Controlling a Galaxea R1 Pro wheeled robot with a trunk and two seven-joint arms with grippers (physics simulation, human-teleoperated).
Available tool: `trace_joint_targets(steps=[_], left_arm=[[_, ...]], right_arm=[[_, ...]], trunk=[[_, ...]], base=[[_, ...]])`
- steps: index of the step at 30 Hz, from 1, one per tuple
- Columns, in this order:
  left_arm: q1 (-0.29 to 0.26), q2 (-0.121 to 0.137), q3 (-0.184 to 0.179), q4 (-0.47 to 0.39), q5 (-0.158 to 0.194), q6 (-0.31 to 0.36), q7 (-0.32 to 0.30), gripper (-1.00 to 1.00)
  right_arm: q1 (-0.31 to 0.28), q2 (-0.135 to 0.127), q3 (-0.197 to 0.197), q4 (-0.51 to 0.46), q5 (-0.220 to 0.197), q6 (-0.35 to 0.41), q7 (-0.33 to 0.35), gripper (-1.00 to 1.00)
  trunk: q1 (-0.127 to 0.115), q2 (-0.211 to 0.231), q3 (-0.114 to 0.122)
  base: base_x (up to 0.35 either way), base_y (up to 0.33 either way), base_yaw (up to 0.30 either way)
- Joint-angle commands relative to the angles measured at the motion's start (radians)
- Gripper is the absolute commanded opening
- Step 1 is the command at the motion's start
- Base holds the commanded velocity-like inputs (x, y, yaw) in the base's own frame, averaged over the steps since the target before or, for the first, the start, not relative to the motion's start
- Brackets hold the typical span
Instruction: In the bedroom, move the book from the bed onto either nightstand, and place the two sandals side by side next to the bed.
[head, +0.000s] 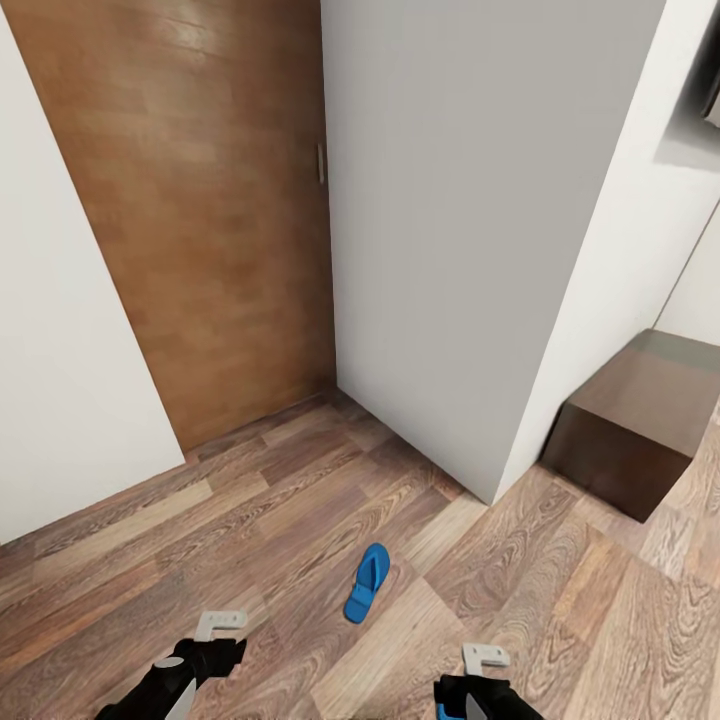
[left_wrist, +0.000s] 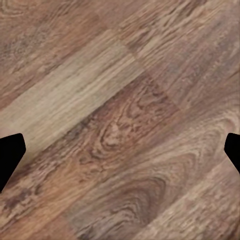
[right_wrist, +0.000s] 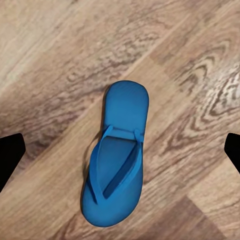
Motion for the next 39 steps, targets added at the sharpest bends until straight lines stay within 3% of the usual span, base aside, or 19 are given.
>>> trace_joint_targets(steps=[1,12,23,29,30,31,34,35,36,37,39], left_arm=[[0.0,0.0,0.0,-0.002,0.0,0.006,-0.004,1.0],[0.0,0.0,0.0,-0.002,0.001,0.005,-0.005,1.0],[0.0,0.001,0.001,-0.009,0.001,0.007,-0.009,1.0],[-0.001,0.003,0.0,-0.04,0.001,0.022,-0.054,1.0],[-0.001,0.004,0.001,-0.093,0.0,0.051,-0.075,1.0],[-0.001,0.004,0.001,-0.093,0.0,0.051,-0.075,1.0],[0.0,0.009,0.002,-0.238,-0.001,0.157,-0.094,1.0],[0.0,0.009,0.002,-0.238,-0.001,0.157,-0.094,1.0],[0.001,0.014,0.002,-0.301,-0.001,0.204,-0.099,1.0],[0.004,0.033,0.002,-0.451,-0.002,0.315,-0.106,1.0],[0.005,0.056,0.002,-0.594,0.0,0.425,-0.111,1.0]], right_arm=[[0.0,0.001,-0.007,-0.002,0.001,0.005,-0.001,1.0],[-0.009,0.002,-0.006,-0.002,0.001,0.027,-0.001,1.0],[-0.015,0.003,-0.006,-0.002,0.001,0.043,-0.002,1.0],[-0.016,0.003,-0.006,-0.002,0.001,0.045,-0.003,1.0],[-0.016,0.003,-0.006,-0.002,0.002,0.046,-0.003,1.0],[-0.016,0.003,-0.006,-0.002,0.002,0.046,-0.003,1.0],[-0.018,0.003,-0.006,-0.002,0.002,0.048,-0.003,1.0],[-0.018,0.003,-0.006,-0.002,0.002,0.048,-0.003,1.0],[-0.019,0.003,-0.006,-0.002,0.002,0.048,-0.003,1.0],[-0.022,0.003,-0.006,-0.002,0.001,0.049,-0.003,1.0],[-0.024,0.002,-0.006,-0.002,0.001,0.049,-0.003,1.0]], trunk=[[0.004,-0.008,-0.004],[0.046,-0.085,-0.039],[0.051,-0.087,-0.081],[0.054,-0.089,-0.104],[0.054,-0.089,-0.108],[0.054,-0.089,-0.112],[0.056,-0.09,-0.124],[0.056,-0.09,-0.127],[0.057,-0.09,-0.131],[0.057,-0.09,-0.135],[0.058,-0.091,-0.143]], base=[[0.0,0.0,0.0],[0.0,0.0,0.0],[0.0,0.0,0.0],[0.0,0.0,0.0],[0.0,0.0,0.0],[0.0,0.0,0.0],[0.0,0.0,0.0],[0.0,0.0,0.0],[0.0,0.0,0.0],[0.0,0.0,0.0],[0.0,0.0,0.0]])
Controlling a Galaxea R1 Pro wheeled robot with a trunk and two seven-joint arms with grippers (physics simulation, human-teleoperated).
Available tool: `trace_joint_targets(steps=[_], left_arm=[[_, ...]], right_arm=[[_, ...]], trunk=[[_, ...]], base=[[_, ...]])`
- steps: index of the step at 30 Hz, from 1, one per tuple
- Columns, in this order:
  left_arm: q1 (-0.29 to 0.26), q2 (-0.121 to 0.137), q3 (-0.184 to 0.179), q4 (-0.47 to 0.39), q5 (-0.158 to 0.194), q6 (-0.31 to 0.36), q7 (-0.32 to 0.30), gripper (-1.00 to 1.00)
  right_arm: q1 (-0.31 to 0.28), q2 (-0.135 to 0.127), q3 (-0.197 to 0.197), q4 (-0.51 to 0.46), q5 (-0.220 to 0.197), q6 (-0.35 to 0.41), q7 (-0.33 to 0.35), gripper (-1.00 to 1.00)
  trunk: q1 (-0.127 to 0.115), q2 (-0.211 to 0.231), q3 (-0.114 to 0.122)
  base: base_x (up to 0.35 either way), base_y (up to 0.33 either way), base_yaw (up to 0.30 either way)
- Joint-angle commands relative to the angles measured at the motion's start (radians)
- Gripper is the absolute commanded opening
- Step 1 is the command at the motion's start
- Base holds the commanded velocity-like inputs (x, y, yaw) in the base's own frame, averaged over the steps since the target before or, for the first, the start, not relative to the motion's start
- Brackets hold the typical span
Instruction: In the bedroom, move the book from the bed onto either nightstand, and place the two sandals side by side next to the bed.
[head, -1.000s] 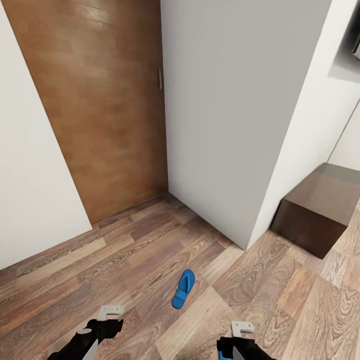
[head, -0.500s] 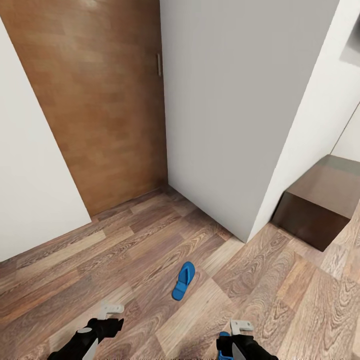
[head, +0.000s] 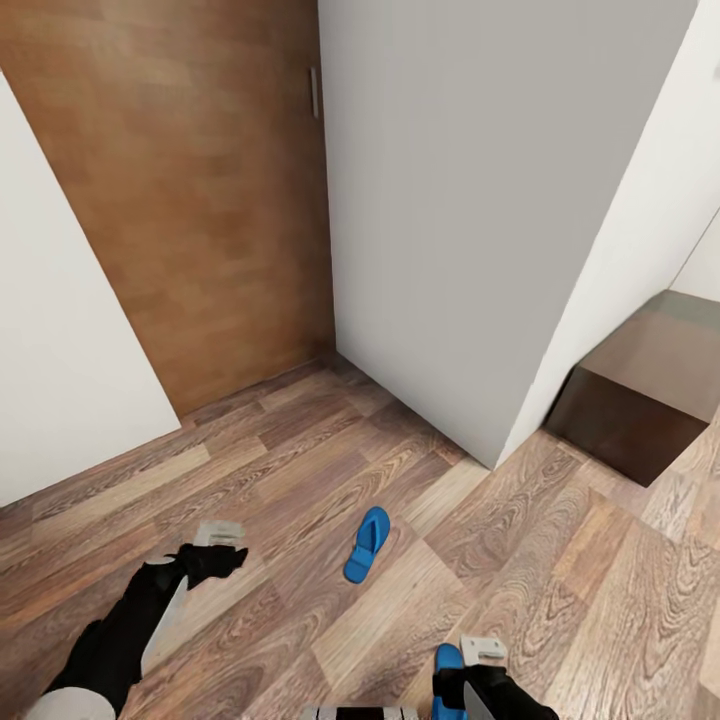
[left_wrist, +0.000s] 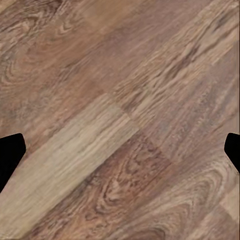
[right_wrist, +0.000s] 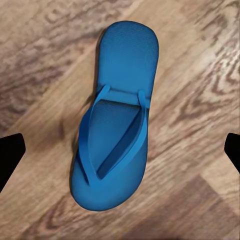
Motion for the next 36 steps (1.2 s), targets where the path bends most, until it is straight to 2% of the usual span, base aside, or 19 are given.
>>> trace_joint_targets(steps=[1,2,3,6,7,10,11,13,15,23,36], left_arm=[[0.0,0.012,0.001,-0.07,0.001,0.061,-0.006,1.0],[0.0,0.021,0.001,-0.129,0.001,0.112,-0.008,1.0],[0.0,0.021,0.001,-0.129,0.001,0.112,-0.008,1.0],[0.0,0.038,0.002,-0.278,0.002,0.249,-0.012,1.0],[-0.002,0.045,0.003,-0.356,0.002,0.325,-0.013,1.0],[-0.003,0.051,0.003,-0.449,0.002,0.414,-0.014,1.0],[-0.003,0.051,0.003,-0.449,0.002,0.414,-0.014,1.0],[-0.004,0.054,0.003,-0.505,0.001,0.466,-0.014,1.0],[-0.004,0.054,0.003,-0.517,0.001,0.477,-0.014,1.0],[-0.003,0.057,0.004,-0.563,0.0,0.511,-0.014,1.0],[-0.002,0.058,0.004,-0.589,0.0,0.512,-0.014,1.0]], right_arm=[[-0.001,0.001,-0.007,-0.002,0.0,0.005,-0.002,1.0],[-0.001,0.001,-0.007,-0.002,0.0,0.005,-0.002,1.0],[-0.001,0.001,-0.007,-0.002,0.0,0.005,-0.002,1.0],[-0.002,0.001,-0.007,-0.002,0.001,0.005,-0.002,1.0],[-0.003,0.0,-0.007,-0.003,0.001,0.005,-0.002,1.0],[-0.007,0.0,-0.007,-0.003,0.001,0.005,-0.002,1.0],[-0.007,0.0,-0.007,-0.003,0.001,0.005,-0.002,1.0],[-0.015,0.0,-0.007,-0.003,0.001,0.005,-0.002,1.0],[-0.018,0.0,-0.007,-0.004,0.002,0.005,-0.002,1.0],[-0.052,0.002,-0.007,-0.004,0.0,0.006,-0.001,1.0],[-0.083,0.009,-0.007,-0.004,0.0,0.007,0.0,1.0]], trunk=[[0.0,-0.001,-0.005],[0.001,-0.001,-0.009],[0.001,-0.001,-0.013],[0.003,-0.002,-0.024],[0.003,-0.002,-0.028],[0.004,-0.003,-0.04],[0.005,-0.003,-0.044],[0.006,-0.003,-0.051],[0.007,-0.004,-0.059],[0.007,-0.004,-0.059],[0.007,-0.004,-0.059]], base=[[0.0,0.0,0.0],[0.0,0.0,0.0],[0.0,0.0,0.0],[0.0,0.0,0.0],[0.0,0.0,0.0],[0.0,0.0,0.0],[0.0,0.0,0.0],[0.0,0.0,0.0],[0.0,0.0,0.0],[0.0,0.0,0.0],[0.0,0.0,0.0]])
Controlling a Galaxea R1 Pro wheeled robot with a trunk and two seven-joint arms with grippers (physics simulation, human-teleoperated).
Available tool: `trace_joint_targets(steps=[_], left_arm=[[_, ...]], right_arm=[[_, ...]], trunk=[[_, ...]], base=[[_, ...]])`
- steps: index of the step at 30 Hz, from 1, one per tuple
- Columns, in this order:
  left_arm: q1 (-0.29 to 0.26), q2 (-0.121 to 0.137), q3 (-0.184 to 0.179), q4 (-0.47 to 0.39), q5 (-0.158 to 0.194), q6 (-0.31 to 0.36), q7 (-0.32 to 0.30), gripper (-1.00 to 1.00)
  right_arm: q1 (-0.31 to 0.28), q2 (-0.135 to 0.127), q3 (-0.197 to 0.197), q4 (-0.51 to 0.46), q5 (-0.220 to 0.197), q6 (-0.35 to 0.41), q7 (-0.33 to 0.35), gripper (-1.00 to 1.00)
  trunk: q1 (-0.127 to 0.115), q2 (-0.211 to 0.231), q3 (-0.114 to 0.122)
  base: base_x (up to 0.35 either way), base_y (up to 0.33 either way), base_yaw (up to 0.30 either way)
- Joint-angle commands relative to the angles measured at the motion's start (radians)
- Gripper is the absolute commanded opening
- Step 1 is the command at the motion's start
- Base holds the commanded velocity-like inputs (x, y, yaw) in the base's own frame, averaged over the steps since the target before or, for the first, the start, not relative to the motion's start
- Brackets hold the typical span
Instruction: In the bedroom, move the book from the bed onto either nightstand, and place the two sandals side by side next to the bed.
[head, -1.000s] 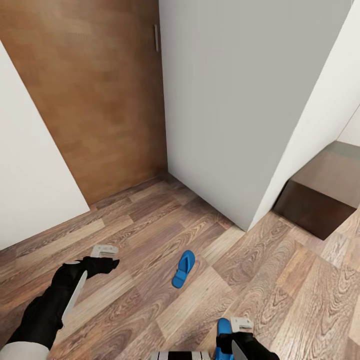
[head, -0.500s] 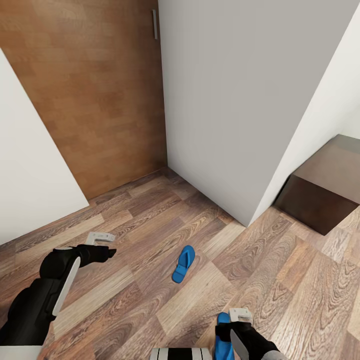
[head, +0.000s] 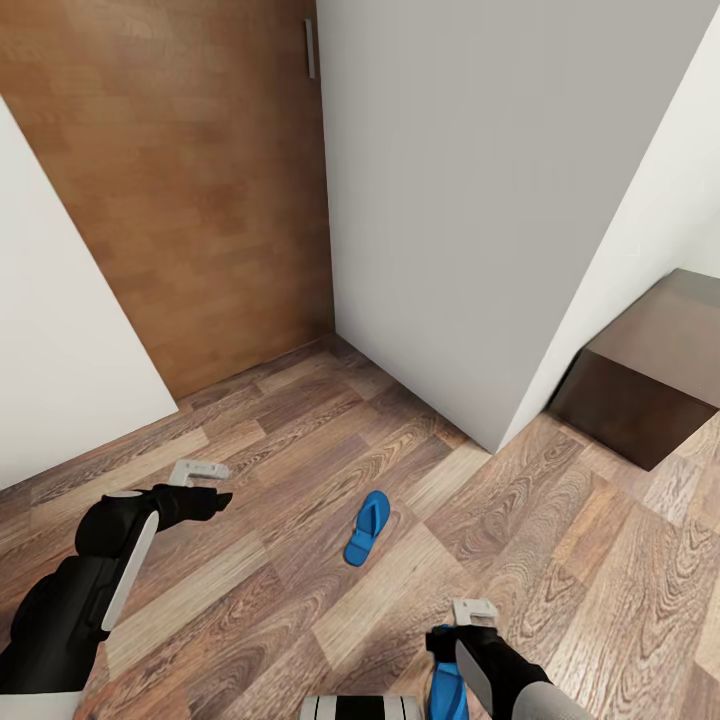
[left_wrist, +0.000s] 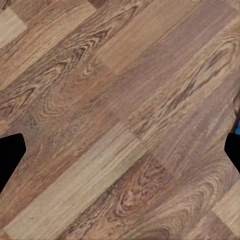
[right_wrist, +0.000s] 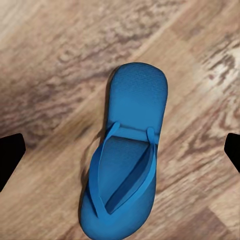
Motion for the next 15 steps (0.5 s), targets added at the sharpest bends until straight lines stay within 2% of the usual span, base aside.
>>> trace_joint_targets(steps=[1,3,15], left_arm=[[0.0,0.0,0.0,-0.001,0.0,0.004,-0.003,1.0],[0.0,0.0,0.0,-0.002,0.0,0.003,-0.003,1.0],[0.0,0.0,0.0,-0.004,0.0,0.002,-0.003,1.0]], right_arm=[[-0.003,0.002,-0.007,-0.002,0.0,0.005,-0.002,1.0],[-0.009,0.004,-0.007,-0.002,0.0,0.01,-0.003,1.0],[-0.03,0.016,-0.007,-0.002,0.0,0.054,-0.005,1.0]], trunk=[[0.0,0.0,-0.001],[0.0,0.0,-0.001],[0.005,-0.003,-0.047]], base=[[0.0,0.0,0.0],[0.0,0.0,0.0],[0.0,0.0,0.0]])
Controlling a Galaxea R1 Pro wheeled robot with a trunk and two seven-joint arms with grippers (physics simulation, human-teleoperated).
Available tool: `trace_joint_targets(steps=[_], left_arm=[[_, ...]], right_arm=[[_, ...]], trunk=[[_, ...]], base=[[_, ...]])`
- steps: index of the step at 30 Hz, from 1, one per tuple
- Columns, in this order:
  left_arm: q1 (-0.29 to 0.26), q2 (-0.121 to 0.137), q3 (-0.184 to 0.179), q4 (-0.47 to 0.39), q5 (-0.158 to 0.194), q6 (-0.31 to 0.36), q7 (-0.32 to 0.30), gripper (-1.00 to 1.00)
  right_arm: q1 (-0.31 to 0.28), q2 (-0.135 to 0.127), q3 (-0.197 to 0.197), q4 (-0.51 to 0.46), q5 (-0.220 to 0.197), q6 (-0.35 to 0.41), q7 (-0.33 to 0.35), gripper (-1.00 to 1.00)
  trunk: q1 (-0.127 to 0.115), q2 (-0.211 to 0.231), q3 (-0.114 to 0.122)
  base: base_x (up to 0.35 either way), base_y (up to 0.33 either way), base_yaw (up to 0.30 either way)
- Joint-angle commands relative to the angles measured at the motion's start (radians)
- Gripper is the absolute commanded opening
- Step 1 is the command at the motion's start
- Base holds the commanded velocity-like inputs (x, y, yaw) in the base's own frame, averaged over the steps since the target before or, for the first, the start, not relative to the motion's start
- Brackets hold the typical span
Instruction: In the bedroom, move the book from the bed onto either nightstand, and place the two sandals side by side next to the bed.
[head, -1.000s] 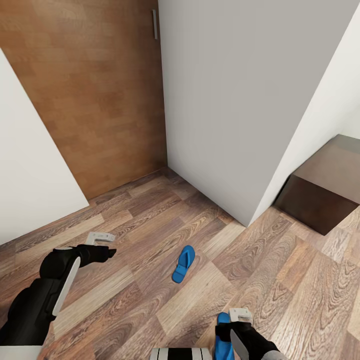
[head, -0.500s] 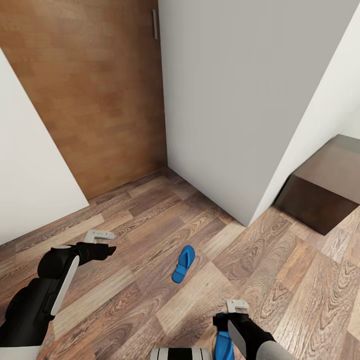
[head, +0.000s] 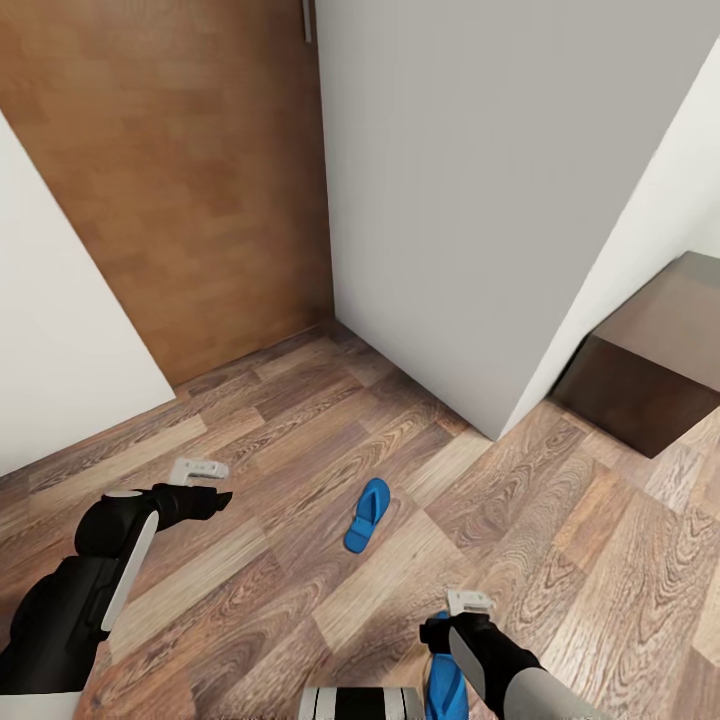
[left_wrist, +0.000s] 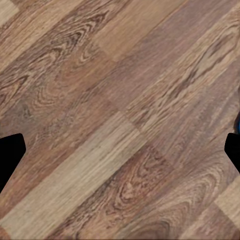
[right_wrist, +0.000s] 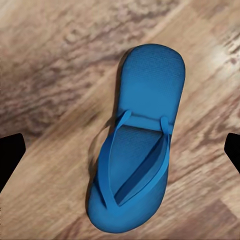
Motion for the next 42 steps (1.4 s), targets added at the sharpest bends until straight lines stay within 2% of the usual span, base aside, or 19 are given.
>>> trace_joint_targets(steps=[1,4,17,25,42], left_arm=[[-0.001,0.0,0.0,-0.001,0.0,0.004,-0.003,1.0],[-0.001,0.0,0.001,-0.001,0.0,0.004,-0.003,1.0],[0.0,0.0,-0.001,-0.003,0.0,0.004,-0.004,1.0],[0.001,0.0,-0.001,-0.004,0.001,0.004,-0.004,1.0],[0.001,0.0,-0.001,-0.004,0.0,0.004,-0.004,1.0]], right_arm=[[-0.002,0.002,-0.007,-0.002,0.001,0.006,-0.002,1.0],[-0.006,0.005,-0.007,-0.002,0.001,0.008,-0.003,1.0],[-0.048,0.025,-0.007,-0.002,-0.004,0.011,-0.051,1.0],[-0.069,0.029,-0.007,-0.001,-0.007,0.012,-0.062,1.0],[-0.073,0.029,-0.007,0.0,-0.009,0.012,-0.065,1.0]], trunk=[[0.0,-0.001,-0.005],[0.002,-0.001,-0.016],[0.002,-0.001,-0.016],[0.005,-0.003,-0.047],[0.013,-0.007,-0.113]], base=[[0.0,0.0,0.0],[0.0,0.0,0.0],[0.0,0.0,0.0],[0.0,0.0,0.0],[0.0,0.0,0.0]])
